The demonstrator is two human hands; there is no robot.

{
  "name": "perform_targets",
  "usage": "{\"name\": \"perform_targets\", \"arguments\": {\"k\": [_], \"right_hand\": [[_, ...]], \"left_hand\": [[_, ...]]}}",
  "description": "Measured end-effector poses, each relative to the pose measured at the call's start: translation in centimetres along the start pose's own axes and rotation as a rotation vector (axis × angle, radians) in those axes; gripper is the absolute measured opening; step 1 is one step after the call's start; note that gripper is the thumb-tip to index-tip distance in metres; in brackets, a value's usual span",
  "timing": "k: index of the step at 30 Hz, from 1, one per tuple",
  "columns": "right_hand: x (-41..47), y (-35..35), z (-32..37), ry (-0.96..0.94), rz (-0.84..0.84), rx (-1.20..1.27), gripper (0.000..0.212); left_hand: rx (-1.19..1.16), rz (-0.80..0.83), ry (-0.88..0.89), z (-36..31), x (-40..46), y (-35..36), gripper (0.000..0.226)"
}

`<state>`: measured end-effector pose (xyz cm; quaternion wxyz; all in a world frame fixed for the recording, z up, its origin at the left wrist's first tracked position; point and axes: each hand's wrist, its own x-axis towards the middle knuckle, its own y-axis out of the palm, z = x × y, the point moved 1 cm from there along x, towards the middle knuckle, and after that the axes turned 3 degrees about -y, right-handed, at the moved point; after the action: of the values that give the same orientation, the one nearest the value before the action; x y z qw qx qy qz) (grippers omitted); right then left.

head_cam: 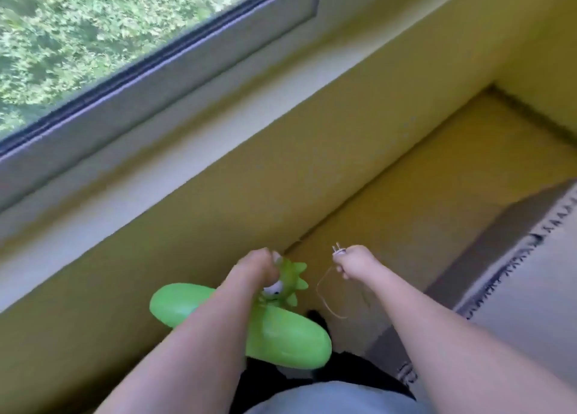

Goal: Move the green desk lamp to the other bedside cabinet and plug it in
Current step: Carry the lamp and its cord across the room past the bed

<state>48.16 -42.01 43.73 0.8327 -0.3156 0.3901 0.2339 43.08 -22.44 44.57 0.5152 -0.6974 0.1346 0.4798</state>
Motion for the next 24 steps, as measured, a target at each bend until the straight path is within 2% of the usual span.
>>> {"name": "perform_targets", "arguments": {"k": [4,7,11,16,20,24], "right_hand": [[-0.6,-8.2,-5.0,0.062,-0.188,0.279,0.012],[-1.6,-13.4,-7.9,0.06,-0.317,0.463,0.012],[-2.1,-18.9,-9.6,0.05,-0.46,0.61,0.027],[0.7,-25.7,-11.0,0.1,-0.564,0.658,0.016],[5.5,-33.2,-10.9,0.208,-0.596,0.601,0.027],[8.9,-42.0,-10.1,0.256,-0.634,0.643,0.025]], "left_hand": [[0.113,-0.019,0.176,-12.4,1.5,-1.4,0.047],[0.212,-0.033,0.324,-21.7,1.3,-2.2,0.045],[0.292,-0.063,0.448,-30.7,1.3,-3.3,0.045],[0.278,0.002,0.566,-40.3,3.1,-4.9,0.043],[0.272,0.072,0.594,-49.5,6.1,-7.7,0.038],[0.282,0.111,0.587,-58.5,8.3,-11.4,0.033]]}}
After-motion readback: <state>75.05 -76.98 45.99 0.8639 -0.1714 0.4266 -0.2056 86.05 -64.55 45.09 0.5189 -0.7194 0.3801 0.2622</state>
